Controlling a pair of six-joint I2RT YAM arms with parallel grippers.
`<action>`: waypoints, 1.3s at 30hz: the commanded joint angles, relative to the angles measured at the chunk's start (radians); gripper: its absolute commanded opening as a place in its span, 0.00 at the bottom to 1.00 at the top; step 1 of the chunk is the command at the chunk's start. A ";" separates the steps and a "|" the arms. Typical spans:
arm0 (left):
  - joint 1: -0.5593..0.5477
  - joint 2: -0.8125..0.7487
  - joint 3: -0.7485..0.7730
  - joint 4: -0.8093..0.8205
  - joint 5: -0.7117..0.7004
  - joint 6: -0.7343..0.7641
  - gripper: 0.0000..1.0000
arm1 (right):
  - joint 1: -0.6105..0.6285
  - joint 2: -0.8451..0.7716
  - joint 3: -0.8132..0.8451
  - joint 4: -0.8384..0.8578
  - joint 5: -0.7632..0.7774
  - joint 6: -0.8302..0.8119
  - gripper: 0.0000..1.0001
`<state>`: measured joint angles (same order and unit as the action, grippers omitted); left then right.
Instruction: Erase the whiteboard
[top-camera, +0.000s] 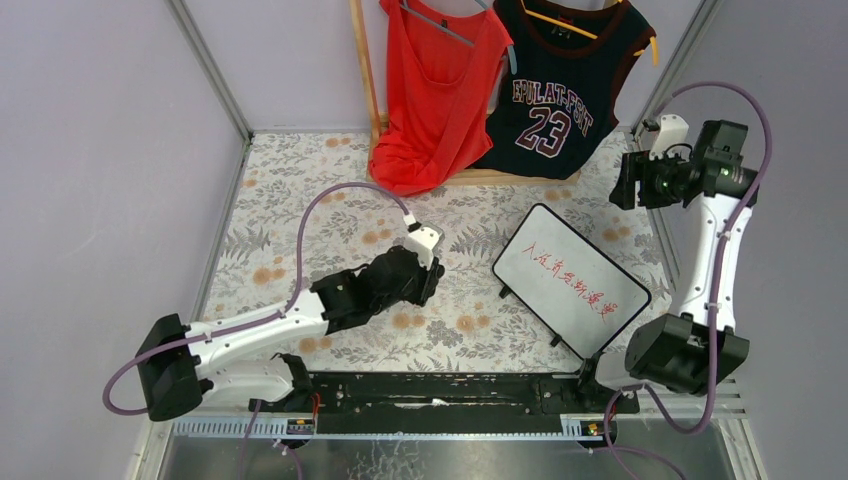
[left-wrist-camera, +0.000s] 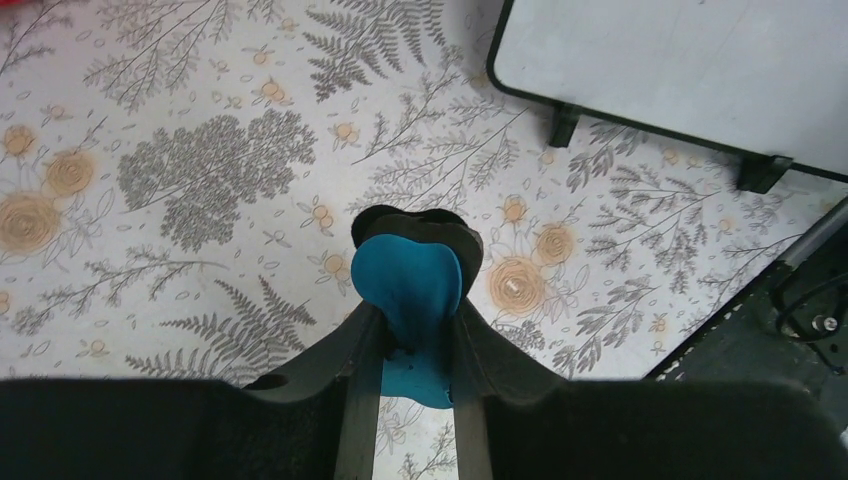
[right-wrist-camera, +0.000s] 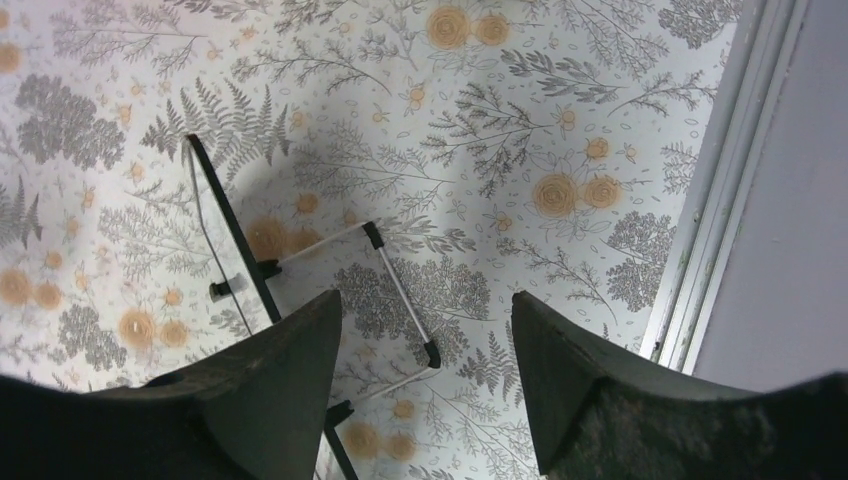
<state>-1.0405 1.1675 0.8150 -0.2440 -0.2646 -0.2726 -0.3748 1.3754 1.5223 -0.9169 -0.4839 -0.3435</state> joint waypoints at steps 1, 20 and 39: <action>0.004 -0.010 -0.027 0.156 0.047 0.031 0.00 | 0.001 0.057 0.168 -0.262 -0.061 -0.175 0.68; 0.004 0.211 0.042 0.403 0.224 0.044 0.00 | 0.002 -0.010 0.083 -0.562 0.056 -0.590 0.56; 0.003 0.320 0.045 0.528 0.239 0.025 0.00 | 0.002 0.077 0.009 -0.561 -0.040 -0.605 0.44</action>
<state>-1.0397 1.4731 0.8402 0.1909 -0.0315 -0.2481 -0.3748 1.4372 1.5002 -1.4609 -0.4759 -0.9516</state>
